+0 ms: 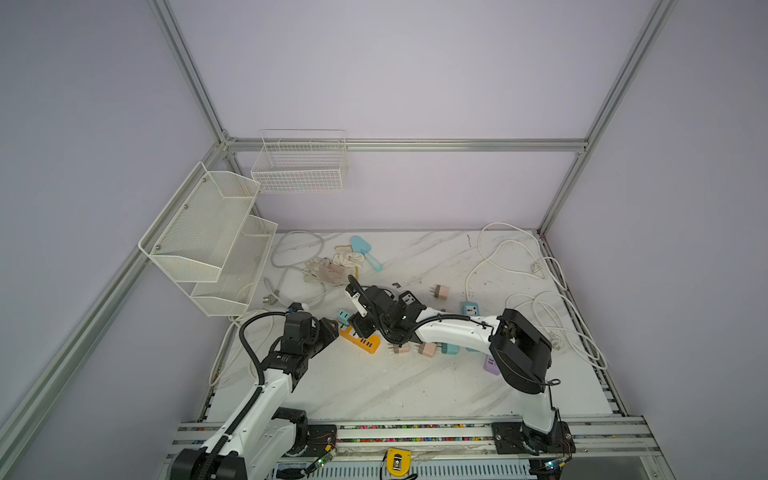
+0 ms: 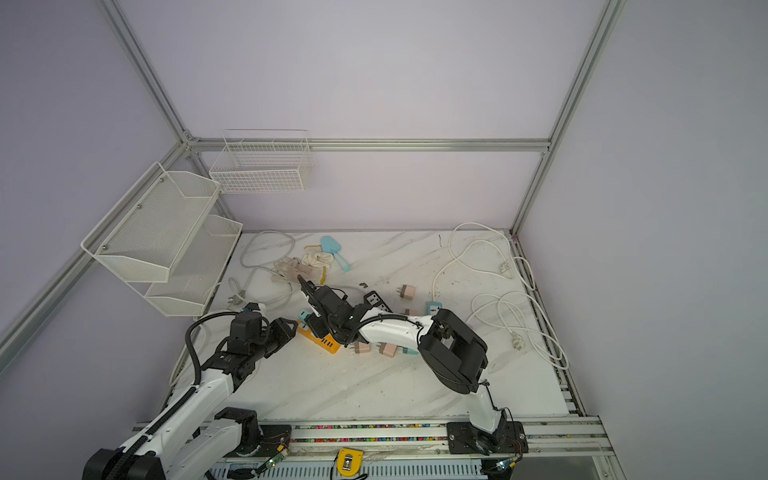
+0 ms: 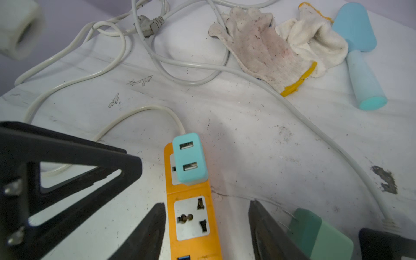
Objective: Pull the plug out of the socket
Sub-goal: 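Move the right gripper back over the teal adapter on the orange strip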
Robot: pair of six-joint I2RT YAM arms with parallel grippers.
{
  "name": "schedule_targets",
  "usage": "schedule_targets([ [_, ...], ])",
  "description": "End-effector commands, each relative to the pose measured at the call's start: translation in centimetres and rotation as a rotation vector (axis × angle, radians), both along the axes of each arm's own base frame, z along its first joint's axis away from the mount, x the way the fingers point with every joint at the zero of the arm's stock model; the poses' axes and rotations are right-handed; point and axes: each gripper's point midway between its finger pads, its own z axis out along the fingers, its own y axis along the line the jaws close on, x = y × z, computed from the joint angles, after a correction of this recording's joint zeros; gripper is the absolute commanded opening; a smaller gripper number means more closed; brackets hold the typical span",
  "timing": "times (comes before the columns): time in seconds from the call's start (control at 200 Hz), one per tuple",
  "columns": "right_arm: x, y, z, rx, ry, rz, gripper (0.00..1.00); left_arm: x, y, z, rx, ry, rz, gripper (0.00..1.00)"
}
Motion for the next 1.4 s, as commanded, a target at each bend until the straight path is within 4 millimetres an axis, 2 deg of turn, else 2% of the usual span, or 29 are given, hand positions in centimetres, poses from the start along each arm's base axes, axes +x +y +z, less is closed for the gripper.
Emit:
schedule_targets([
  [0.0, -0.4, 1.0, -0.5, -0.035, -0.020, 0.059, 0.60, 2.4, -0.4, 3.2, -0.046, -0.106, -0.019, 0.44],
  [0.23, -0.4, 2.3, -1.7, -0.052, -0.020, 0.088, 0.58, 2.8, 0.3, 2.0, -0.054, -0.074, 0.006, 0.43],
  [0.43, -0.2, 3.3, -2.4, -0.053, -0.014, 0.106, 0.54, 3.0, 0.1, 1.1, -0.077, -0.053, -0.007, 0.41],
  [0.81, -0.3, 3.8, -4.5, -0.071, 0.009, 0.121, 0.44, 3.2, -0.5, -1.0, -0.119, -0.008, -0.022, 0.36],
  [1.035, -0.1, 3.9, -4.8, -0.081, -0.002, 0.127, 0.38, 2.3, -0.2, -2.9, -0.109, 0.037, -0.007, 0.34],
  [1.395, -0.1, 4.3, -4.9, -0.082, -0.001, 0.138, 0.34, 1.9, -0.2, -4.2, -0.111, 0.072, -0.010, 0.32],
])
